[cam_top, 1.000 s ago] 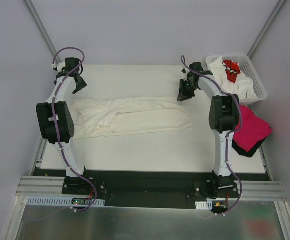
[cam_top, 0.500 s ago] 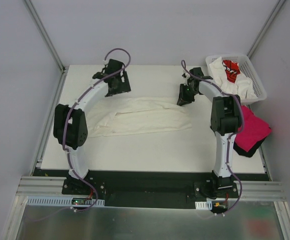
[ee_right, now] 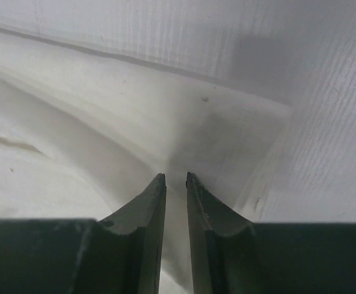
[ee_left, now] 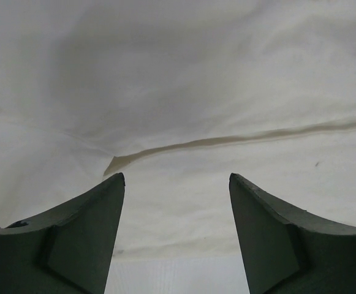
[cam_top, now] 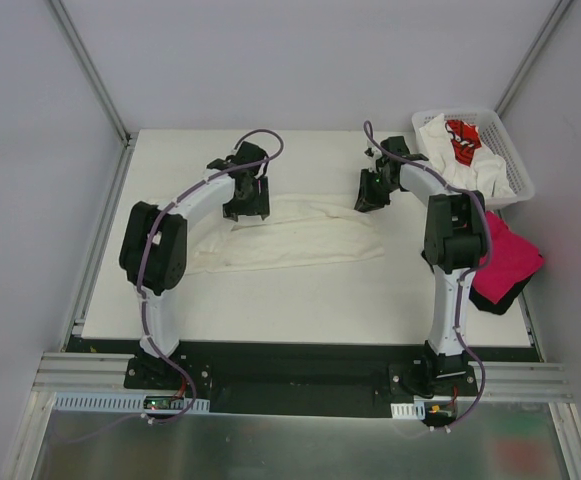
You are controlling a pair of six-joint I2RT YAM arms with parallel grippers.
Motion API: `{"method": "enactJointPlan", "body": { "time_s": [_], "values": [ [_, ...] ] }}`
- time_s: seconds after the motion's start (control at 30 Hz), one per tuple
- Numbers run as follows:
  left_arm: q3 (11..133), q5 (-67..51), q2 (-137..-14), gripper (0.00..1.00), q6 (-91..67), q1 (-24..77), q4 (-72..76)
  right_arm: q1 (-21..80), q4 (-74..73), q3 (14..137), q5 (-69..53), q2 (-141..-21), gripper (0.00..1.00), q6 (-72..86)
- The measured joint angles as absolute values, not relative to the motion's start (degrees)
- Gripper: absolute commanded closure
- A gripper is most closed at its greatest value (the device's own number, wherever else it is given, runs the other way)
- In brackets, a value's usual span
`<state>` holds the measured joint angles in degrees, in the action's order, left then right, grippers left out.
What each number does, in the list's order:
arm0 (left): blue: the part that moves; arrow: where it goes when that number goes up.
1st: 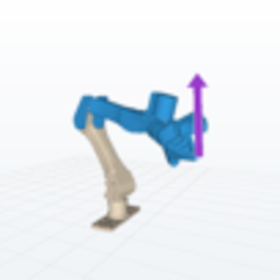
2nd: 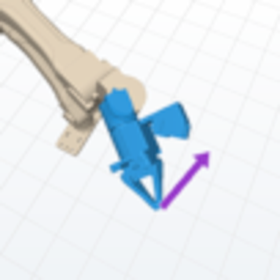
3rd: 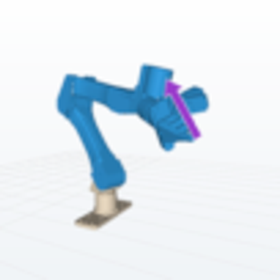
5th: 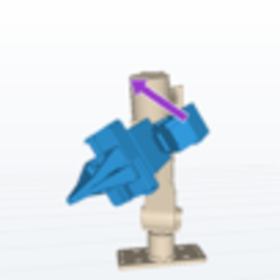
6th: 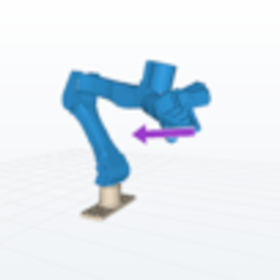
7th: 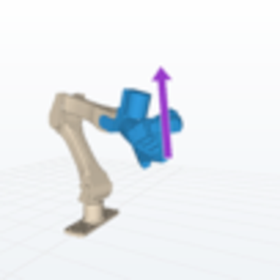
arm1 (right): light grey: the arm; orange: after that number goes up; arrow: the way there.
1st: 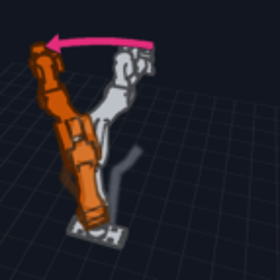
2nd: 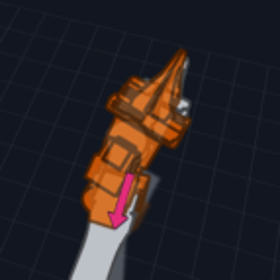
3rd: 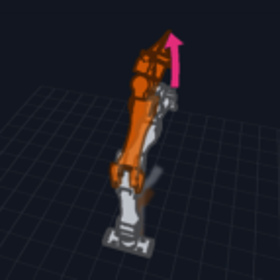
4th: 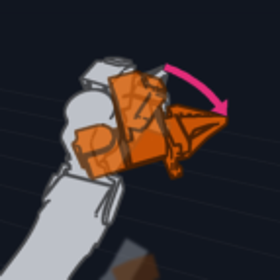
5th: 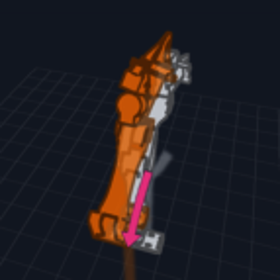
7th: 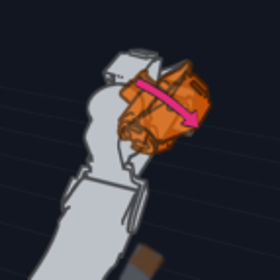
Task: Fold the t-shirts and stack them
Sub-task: Fold the other side of the tshirt into a rectangle
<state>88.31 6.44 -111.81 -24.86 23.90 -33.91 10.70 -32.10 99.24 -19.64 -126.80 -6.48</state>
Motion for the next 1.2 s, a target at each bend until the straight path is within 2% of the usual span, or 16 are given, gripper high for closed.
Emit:
{"method": "enactJointPlan", "body": {
  "time_s": [0.43, 0.57, 1.13, 1.2],
  "values": [
    [95.48, 6.68, -120.42, 0.33, -19.14, 23.94, -35.05, 10.59, -31.90, 98.65, -20.32, -126.67, 0.80, -6.63],
    [95.77, 6.68, -121.23, 0.43, -18.33, 23.94, -35.05, 10.50, -31.92, 98.65, -20.45, -126.67, 0.80, -6.61],
    [95.74, 9.45, -122.96, 0.46, -15.90, 24.80, -35.18, 10.33, -31.90, 98.65, -20.49, -126.56, 0.81, -6.63],
    [95.74, 9.63, -122.98, 0.51, -15.86, 24.84, -35.18, 10.33, -31.92, 98.63, -20.49, -126.48, 0.81, -6.63]
  ]
}}
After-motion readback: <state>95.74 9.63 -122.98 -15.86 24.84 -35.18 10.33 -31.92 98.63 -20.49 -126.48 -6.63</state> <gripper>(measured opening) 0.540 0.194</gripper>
